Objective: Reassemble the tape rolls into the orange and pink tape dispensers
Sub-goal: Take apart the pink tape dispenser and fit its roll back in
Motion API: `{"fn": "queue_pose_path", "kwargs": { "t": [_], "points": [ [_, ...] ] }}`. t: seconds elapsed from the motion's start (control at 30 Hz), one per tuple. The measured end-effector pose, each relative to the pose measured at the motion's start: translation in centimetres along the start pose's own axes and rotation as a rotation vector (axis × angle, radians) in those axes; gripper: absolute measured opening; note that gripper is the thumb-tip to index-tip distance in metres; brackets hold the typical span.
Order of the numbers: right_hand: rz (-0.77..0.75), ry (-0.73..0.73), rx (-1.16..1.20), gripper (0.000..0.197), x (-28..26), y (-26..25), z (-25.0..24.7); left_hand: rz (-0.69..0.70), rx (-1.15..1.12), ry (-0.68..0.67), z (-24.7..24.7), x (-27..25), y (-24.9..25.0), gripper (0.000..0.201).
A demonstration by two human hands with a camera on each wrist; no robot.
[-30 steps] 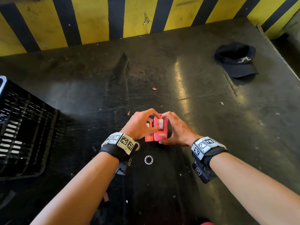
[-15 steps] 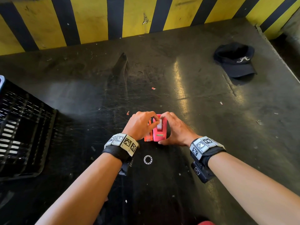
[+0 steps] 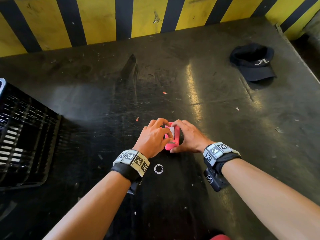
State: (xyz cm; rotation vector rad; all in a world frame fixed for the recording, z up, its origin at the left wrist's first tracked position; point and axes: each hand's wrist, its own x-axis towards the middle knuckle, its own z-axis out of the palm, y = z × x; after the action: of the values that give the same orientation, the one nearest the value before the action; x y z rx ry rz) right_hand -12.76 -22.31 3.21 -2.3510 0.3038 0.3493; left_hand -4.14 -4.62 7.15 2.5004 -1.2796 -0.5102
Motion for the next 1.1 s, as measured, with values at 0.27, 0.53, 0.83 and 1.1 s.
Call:
{"fn": "queue_pose_path", "kwargs": {
  "t": [0.27, 0.53, 0.83, 1.1],
  "points": [
    [0.019, 0.003, 0.015, 0.094, 0.0, -0.1, -0.1, 0.031, 0.055, -0.048, -0.5, -1.5, 0.7, 0.019],
    [0.010, 0.016, 0.030, 0.095, 0.4, -0.3, 0.2, 0.041, 0.181, 0.003, -0.3, -2.0, 0.8, 0.026],
    [0.059, -0.007, 0.019, 0.136, 0.5, 1.7, -0.4, -0.080, -0.153, 0.080, -0.4, -0.9, -1.9, 0.043],
    [0.077, -0.042, -0.142, 0.120, 2.2, 2.8, 0.4, -0.399, -0.138, -0.131, 1.2, -2.8, -8.0, 0.049]
  ]
}}
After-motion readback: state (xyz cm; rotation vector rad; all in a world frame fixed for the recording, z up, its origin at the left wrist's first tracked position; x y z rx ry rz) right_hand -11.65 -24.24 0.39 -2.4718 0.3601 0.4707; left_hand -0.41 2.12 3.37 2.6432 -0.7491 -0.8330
